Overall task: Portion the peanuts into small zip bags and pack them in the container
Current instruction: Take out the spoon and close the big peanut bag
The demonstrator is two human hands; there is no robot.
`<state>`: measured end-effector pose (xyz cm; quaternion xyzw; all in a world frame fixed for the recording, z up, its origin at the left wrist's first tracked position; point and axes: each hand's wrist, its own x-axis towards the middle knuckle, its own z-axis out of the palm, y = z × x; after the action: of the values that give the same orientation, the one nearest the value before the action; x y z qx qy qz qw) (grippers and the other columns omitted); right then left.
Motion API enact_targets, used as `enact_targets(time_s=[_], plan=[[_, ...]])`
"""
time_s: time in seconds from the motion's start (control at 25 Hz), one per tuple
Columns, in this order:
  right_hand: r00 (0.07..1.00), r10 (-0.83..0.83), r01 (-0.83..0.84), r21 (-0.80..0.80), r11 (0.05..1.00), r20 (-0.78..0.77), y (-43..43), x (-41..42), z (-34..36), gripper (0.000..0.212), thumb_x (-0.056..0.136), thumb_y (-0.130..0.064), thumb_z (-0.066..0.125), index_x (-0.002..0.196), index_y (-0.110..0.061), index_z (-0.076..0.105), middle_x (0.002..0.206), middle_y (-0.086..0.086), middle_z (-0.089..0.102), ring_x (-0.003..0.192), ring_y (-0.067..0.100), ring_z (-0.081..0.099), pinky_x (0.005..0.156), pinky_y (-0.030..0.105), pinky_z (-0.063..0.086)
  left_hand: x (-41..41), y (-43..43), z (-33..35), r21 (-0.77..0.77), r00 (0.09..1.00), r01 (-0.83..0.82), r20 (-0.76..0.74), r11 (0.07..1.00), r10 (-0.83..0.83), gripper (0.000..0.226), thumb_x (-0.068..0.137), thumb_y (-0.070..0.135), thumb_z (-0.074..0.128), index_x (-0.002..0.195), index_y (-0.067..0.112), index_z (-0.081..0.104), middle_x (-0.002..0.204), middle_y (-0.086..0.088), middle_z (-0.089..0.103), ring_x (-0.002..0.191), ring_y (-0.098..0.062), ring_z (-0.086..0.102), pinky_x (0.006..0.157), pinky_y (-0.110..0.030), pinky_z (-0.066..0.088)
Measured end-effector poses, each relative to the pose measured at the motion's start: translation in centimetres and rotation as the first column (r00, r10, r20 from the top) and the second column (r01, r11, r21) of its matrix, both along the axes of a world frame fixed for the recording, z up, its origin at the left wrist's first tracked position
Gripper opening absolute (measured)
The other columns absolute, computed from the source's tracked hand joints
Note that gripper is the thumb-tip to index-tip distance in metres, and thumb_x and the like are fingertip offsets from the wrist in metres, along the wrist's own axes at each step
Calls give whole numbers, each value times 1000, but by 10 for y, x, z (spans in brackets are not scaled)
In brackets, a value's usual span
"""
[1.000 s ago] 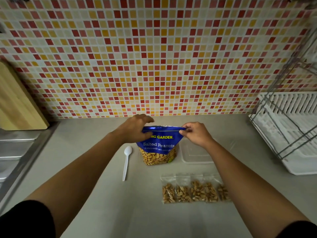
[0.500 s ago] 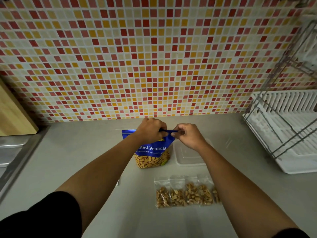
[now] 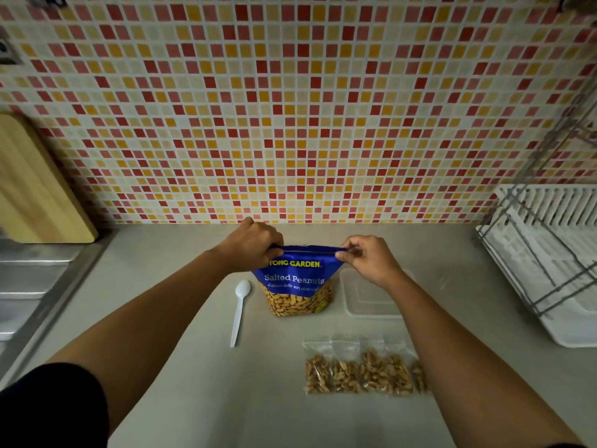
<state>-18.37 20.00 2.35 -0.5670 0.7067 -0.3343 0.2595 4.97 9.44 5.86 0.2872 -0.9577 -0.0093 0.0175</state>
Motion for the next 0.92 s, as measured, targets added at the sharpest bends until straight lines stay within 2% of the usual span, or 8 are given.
enact_targets(time_s=[0.32, 0.44, 0.48, 0.56, 0.64, 0.68, 0.8, 0.92], plan=[[999, -27, 26, 26, 999, 33, 3, -3, -2, 7, 83, -16, 68, 88, -10, 67, 84, 5, 69, 83, 19, 64, 76, 32, 52, 35, -12, -7, 24, 999, -44, -30, 999, 45, 25, 94, 25, 49, 111, 13, 63, 110, -4, 67, 103, -17, 57, 91, -29, 37], [998, -50, 49, 34, 998, 28, 4, 2, 0, 9, 85, -18, 65, 92, -11, 67, 86, 3, 68, 85, 17, 63, 74, 29, 51, 39, -8, -9, 198, 973, -149, -148, 969, 180, 23, 93, 21, 54, 108, 7, 65, 105, -10, 68, 93, -15, 57, 82, -27, 47], [995, -92, 91, 30, 995, 49, 6, 5, -2, 12, 87, -19, 64, 96, -11, 66, 88, 4, 67, 85, 17, 63, 71, 25, 50, 38, -3, -11, 310, 928, -208, -238, 928, 288, 23, 91, 22, 56, 107, 6, 65, 104, -10, 68, 91, -14, 56, 76, -25, 47], [963, -208, 200, 67, 978, 173, 11, 15, -10, 25, 90, -25, 60, 111, -11, 59, 99, 5, 64, 91, 16, 60, 68, 19, 46, 36, 12, -21, 573, 752, -276, -371, 771, 545, 31, 89, 29, 59, 114, 10, 60, 106, -6, 64, 92, -15, 57, 68, -22, 45], [892, -313, 269, 174, 947, 325, 19, 26, -25, 50, 89, -40, 56, 130, -17, 40, 116, 7, 59, 102, 18, 57, 76, 25, 47, 34, 33, -43, 800, 568, -222, -358, 557, 741, 52, 86, 39, 61, 130, 19, 45, 115, -1, 56, 97, -22, 61, 63, -21, 47], [868, -343, 271, 235, 933, 358, 23, 31, -35, 61, 86, -50, 55, 135, -23, 31, 124, 9, 56, 105, 21, 57, 81, 30, 49, 33, 44, -58, 866, 524, -179, -318, 467, 790, 60, 83, 43, 61, 135, 23, 37, 120, 0, 52, 99, -25, 62, 62, -21, 48], [806, -354, 185, 366, 912, 474, 31, 48, -48, 63, 87, -55, 50, 138, -35, 19, 136, 9, 50, 101, 25, 63, 74, 32, 54, 27, 67, -98, 954, 473, -75, -221, 289, 853, 64, 79, 50, 63, 132, 29, 34, 132, -6, 49, 103, -28, 64, 66, -28, 57], [725, -361, 153, 373, 915, 587, 24, 63, -53, 55, 92, -45, 47, 139, -31, 21, 140, 8, 47, 94, 27, 65, 75, 33, 54, 11, 66, -115, 979, 375, 19, -196, 204, 906, 54, 81, 39, 67, 126, 25, 38, 128, -12, 54, 106, -29, 62, 73, -34, 58]])
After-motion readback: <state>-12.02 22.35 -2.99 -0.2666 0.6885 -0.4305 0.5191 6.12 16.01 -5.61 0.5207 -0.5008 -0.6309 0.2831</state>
